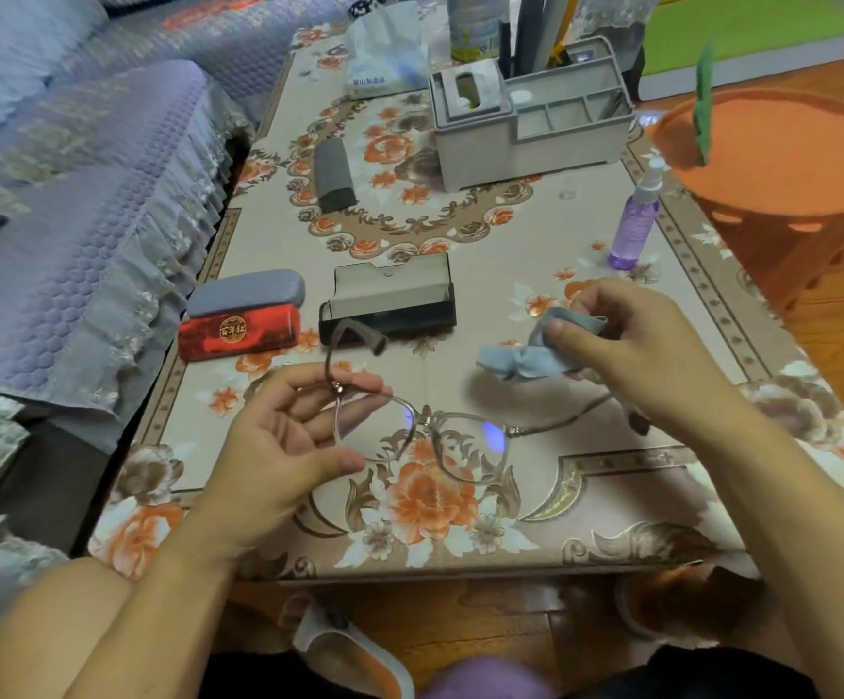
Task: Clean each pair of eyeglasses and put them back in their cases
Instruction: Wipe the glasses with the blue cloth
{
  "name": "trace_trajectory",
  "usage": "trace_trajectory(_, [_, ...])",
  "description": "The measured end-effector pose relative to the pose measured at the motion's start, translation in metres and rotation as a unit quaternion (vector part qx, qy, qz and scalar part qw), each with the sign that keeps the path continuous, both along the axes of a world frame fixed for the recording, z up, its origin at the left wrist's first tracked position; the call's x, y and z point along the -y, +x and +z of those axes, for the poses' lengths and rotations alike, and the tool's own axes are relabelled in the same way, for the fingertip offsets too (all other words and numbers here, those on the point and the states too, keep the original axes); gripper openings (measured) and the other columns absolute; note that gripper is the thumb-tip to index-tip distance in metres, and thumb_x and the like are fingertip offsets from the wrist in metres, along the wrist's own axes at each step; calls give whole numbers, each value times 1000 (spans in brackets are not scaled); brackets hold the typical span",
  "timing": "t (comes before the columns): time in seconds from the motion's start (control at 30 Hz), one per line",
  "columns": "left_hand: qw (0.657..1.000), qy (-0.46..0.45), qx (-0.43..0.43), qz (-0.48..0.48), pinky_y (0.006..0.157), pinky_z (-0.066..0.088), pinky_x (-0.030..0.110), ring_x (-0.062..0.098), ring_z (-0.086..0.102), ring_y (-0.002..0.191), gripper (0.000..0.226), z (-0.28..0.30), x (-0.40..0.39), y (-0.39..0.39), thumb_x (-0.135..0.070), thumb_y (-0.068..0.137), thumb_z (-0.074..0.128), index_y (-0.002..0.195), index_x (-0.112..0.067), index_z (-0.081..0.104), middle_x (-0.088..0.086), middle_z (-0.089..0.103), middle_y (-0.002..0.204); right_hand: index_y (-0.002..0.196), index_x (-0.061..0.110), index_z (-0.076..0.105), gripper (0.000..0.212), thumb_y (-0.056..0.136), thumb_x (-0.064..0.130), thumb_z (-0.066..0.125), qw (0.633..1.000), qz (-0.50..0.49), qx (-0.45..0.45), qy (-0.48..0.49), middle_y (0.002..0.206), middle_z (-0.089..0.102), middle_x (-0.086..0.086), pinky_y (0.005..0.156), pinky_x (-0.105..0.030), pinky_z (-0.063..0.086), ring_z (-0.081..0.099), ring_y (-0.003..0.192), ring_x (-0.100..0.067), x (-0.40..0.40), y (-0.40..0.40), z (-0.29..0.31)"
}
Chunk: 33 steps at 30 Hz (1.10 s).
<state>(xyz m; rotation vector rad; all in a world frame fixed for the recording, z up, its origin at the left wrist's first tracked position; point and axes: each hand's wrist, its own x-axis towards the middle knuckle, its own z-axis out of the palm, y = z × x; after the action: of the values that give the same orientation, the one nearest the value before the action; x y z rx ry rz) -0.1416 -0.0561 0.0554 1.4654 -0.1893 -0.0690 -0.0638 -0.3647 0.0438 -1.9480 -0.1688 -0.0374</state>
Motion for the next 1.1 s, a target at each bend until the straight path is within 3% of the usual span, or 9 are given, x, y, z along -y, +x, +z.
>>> trace_trajectory(0.1, [1000,5,5,-16,102,53,33,33,66,122,58,2,5,1,-20,65,94,116,-24,67,13,71,124,75,21,66,28,85,47,67,979,2,151,-137,92,59,1,77,-32,41,57,88,-19,-2,5,0])
trace_trajectory(0.23, [1000,2,-4,-31,102,53,34,36,65,122,58,3,11,1,-20,64,94,115,-25,68,15,70,125,74,6,68,29,93,28,73,889,-22,385,-246,102,61,-15,82,-32,34,51,95,-34,-4,14,13])
trace_trajectory(0.3, [999,-3,-6,-36,102,53,34,36,66,121,58,4,13,1,-21,63,95,115,-24,68,15,70,124,77,4,66,27,95,23,69,880,-2,409,-242,91,65,-13,74,-36,41,55,85,-34,-7,18,27])
trace_trajectory(0.47, [999,-7,9,-42,102,53,36,36,65,122,57,10,10,4,-16,68,92,118,-22,66,13,70,125,80,16,65,12,92,17,65,973,205,89,-62,90,74,-1,73,-49,55,70,80,-19,-20,12,49])
trace_trajectory(0.6, [999,0,21,-42,104,51,35,34,65,123,59,14,4,7,-9,70,88,121,-14,60,12,70,124,85,20,70,11,93,25,65,909,407,-93,-16,119,71,5,95,-40,52,67,113,-18,-15,2,42])
trace_trajectory(0.73, [999,34,16,-32,100,54,34,34,67,120,60,15,3,9,13,66,76,119,-7,54,10,72,122,92,12,77,43,97,45,51,888,341,-256,169,124,70,-10,108,-51,46,64,120,-29,-17,-7,29])
trace_trajectory(0.8, [998,52,16,-34,99,54,34,34,67,120,62,18,4,8,21,63,70,118,-3,51,9,72,122,97,-6,69,31,101,21,54,896,282,-282,194,120,69,-22,111,-57,42,65,118,-37,-18,-6,23])
trace_trajectory(0.87, [997,60,23,-48,98,55,34,35,67,119,63,22,6,6,23,63,69,119,-1,50,11,71,123,107,-1,68,19,91,7,67,904,293,-276,145,119,69,-20,102,-47,52,68,113,-38,-20,-7,20])
trace_trajectory(1.1, [992,91,28,-80,100,54,38,35,65,123,61,38,10,6,1,69,85,120,-24,65,13,68,129,95,0,73,14,91,14,73,879,368,-303,-4,86,74,-14,64,-25,55,67,73,-19,-25,-17,13])
